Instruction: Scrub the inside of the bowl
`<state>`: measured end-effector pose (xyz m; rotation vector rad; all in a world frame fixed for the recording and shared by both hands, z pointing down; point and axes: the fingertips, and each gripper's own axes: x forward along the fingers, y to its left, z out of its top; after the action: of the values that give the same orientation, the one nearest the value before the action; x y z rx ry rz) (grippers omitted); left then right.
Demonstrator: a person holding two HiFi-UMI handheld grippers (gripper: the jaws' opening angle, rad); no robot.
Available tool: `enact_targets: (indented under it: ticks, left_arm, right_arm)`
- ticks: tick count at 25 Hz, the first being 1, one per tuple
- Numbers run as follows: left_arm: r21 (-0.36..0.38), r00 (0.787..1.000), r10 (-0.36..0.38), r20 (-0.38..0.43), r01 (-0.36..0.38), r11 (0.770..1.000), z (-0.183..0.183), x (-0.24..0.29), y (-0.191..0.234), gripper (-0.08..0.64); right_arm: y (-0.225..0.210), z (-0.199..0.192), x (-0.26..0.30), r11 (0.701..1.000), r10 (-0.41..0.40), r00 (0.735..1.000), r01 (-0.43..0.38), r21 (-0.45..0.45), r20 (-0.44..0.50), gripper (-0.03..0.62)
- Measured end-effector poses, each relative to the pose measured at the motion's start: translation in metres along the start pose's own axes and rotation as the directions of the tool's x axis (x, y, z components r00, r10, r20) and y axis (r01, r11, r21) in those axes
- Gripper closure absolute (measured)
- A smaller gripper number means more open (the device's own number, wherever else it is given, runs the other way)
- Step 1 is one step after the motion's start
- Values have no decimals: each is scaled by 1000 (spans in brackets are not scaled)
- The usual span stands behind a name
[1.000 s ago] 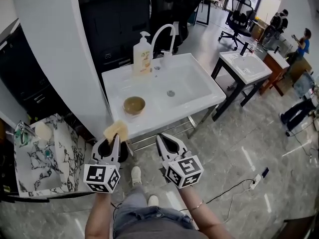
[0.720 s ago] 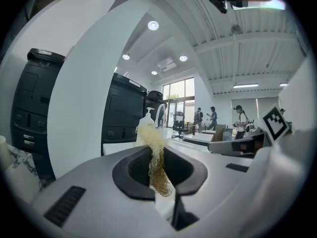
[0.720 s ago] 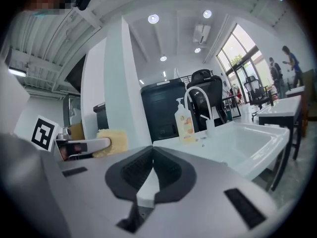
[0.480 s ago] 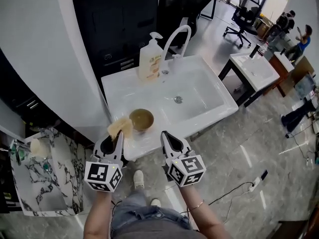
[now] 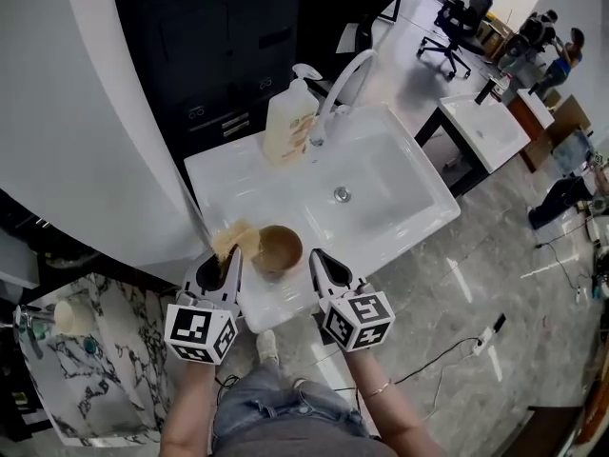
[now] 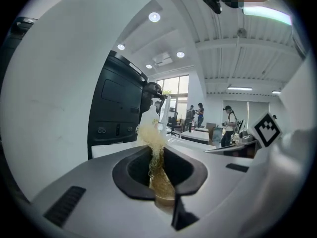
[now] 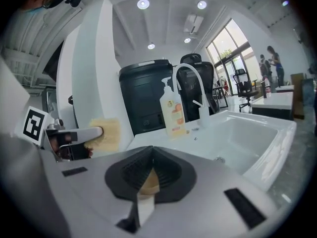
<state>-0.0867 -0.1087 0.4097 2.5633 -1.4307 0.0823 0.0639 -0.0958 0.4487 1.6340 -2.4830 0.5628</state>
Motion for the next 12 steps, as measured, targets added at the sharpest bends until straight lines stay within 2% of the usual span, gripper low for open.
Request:
enact_targets:
  ticks: [12]
  left_arm:
    - [-24,996,-82,-40,81,996,-11,30,6,514]
  right_arm:
    - [-12,-19,21,997,-68,991,70,16,-113,580]
